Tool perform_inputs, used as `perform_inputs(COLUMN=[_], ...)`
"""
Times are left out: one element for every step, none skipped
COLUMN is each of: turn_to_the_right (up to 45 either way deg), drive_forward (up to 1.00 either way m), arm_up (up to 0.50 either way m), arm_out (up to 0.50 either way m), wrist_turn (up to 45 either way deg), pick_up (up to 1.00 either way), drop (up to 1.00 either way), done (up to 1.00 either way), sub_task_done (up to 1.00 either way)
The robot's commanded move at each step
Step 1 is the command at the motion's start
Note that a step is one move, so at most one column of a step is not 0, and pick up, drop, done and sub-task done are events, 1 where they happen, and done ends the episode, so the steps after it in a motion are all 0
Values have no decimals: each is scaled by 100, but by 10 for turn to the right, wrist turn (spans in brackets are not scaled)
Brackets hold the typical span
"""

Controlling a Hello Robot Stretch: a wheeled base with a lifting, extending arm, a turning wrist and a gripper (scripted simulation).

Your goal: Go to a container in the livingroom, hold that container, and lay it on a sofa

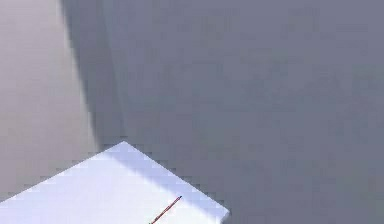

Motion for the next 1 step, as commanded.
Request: perform_inputs(turn_to_the_right=[-450], drive_forward=[0], arm_up=[0], arm_out=[0], wrist_turn=[0], pick_up=[0], drop=[0], done=[0], sub_task_done=[0])
